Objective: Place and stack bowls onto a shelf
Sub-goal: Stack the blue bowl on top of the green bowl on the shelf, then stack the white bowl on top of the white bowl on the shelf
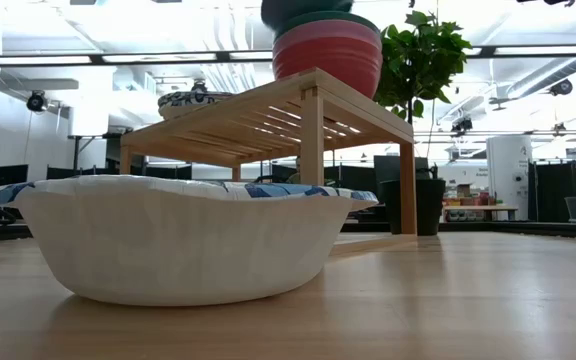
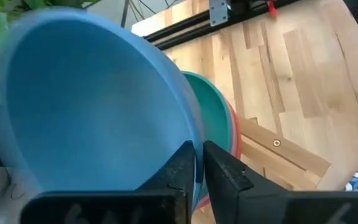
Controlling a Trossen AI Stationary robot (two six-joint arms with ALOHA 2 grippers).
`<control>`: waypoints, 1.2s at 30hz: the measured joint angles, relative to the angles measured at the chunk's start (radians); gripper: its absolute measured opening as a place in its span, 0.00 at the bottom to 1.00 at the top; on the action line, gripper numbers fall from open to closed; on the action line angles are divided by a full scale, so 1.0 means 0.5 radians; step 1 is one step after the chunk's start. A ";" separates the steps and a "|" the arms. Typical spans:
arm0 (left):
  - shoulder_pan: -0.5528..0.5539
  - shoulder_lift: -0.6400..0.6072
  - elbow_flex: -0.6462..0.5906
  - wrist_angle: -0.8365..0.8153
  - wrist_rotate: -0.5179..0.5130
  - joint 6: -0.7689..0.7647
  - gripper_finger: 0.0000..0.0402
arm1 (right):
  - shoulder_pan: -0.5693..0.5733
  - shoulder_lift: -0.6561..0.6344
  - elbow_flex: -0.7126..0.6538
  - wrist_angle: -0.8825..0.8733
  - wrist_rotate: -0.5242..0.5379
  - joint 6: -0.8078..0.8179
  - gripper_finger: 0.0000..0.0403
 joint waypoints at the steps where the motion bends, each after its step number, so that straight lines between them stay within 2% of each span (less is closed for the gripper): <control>1: 0.000 0.000 -0.004 -0.003 0.001 0.000 0.05 | 0.000 0.000 0.000 0.000 0.000 0.000 0.02; 14: 0.016 -0.002 -0.033 0.015 -0.004 -0.018 0.17 | 0.000 0.000 0.000 -0.001 0.000 -0.001 0.02; 19: 0.016 -0.004 -0.007 0.157 0.020 -0.134 0.20 | 0.000 -0.001 0.000 -0.001 0.000 -0.002 0.02; 26: -0.002 0.001 -0.095 0.342 0.359 -0.312 0.20 | 0.000 -0.001 0.000 -0.001 0.000 0.002 0.02; 31: -0.087 0.001 -0.153 0.176 0.604 -0.566 0.20 | 0.000 -0.001 0.000 -0.001 0.001 0.000 0.02; 34: -0.170 0.002 -0.217 0.012 0.844 -0.782 0.20 | 0.000 -0.001 0.000 -0.001 0.000 0.000 0.02; 36: -0.239 0.002 -0.259 -0.122 0.927 -0.967 0.20 | 0.000 -0.001 0.000 -0.001 0.001 -0.001 0.02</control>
